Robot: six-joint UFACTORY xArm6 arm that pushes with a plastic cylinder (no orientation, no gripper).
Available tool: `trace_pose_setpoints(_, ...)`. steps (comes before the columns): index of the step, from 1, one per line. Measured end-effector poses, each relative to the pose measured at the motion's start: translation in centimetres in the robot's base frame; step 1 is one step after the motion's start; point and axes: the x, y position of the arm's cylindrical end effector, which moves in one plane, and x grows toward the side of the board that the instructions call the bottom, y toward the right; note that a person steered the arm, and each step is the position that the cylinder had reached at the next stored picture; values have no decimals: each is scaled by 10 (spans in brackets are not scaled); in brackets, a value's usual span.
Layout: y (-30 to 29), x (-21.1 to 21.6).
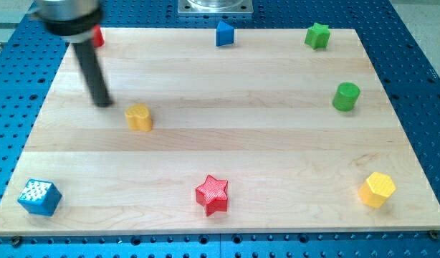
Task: Move the yellow heart slightly to the right
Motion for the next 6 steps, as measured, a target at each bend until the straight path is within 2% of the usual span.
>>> trace_pose_setpoints(1, -3, 26)
trace_pose_setpoints(3, 187, 38)
trace_pose_setpoints(4, 264, 39)
trace_pose_setpoints(5, 258, 35)
trace_pose_setpoints(6, 363, 70)
